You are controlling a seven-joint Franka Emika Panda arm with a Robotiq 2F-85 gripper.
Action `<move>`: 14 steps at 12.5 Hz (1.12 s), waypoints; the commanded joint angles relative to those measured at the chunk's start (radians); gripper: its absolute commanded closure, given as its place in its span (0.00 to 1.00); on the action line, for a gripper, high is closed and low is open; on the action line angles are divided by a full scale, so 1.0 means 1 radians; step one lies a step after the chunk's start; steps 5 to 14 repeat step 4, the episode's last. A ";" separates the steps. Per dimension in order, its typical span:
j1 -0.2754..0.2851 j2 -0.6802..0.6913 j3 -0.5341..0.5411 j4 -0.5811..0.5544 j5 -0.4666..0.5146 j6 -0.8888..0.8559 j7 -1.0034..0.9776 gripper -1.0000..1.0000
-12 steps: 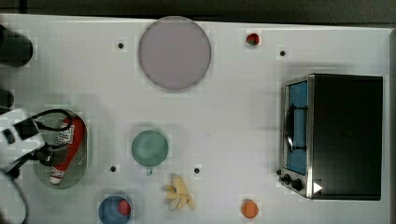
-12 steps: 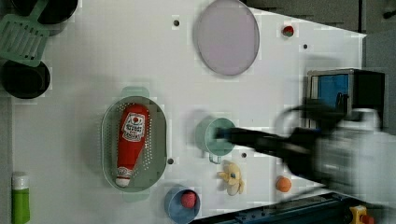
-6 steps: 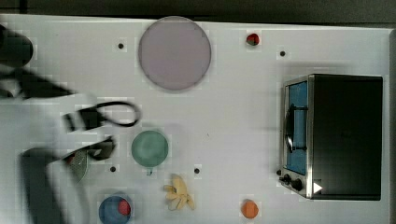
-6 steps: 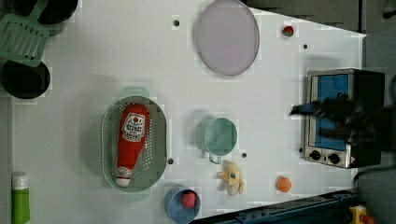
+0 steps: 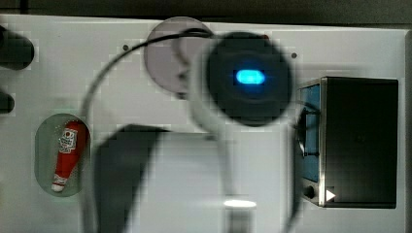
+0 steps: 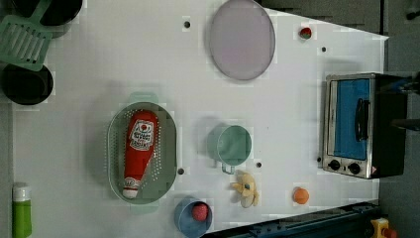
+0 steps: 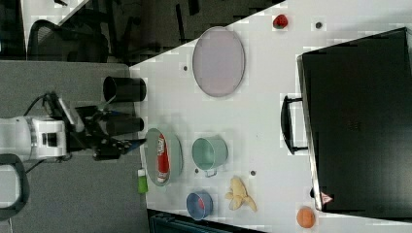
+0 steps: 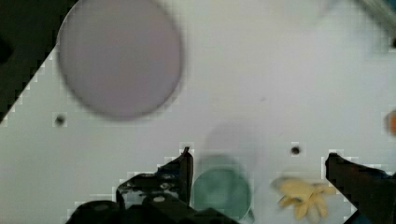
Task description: Pick Ketchup from the table and place it in strainer.
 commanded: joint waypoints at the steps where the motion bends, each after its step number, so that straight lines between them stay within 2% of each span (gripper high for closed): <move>1: 0.011 -0.012 -0.023 0.013 -0.021 -0.031 -0.064 0.00; 3: 0.011 -0.011 -0.024 0.012 -0.052 -0.028 -0.077 0.00; 14: 0.011 -0.011 -0.024 0.012 -0.054 -0.028 -0.077 0.00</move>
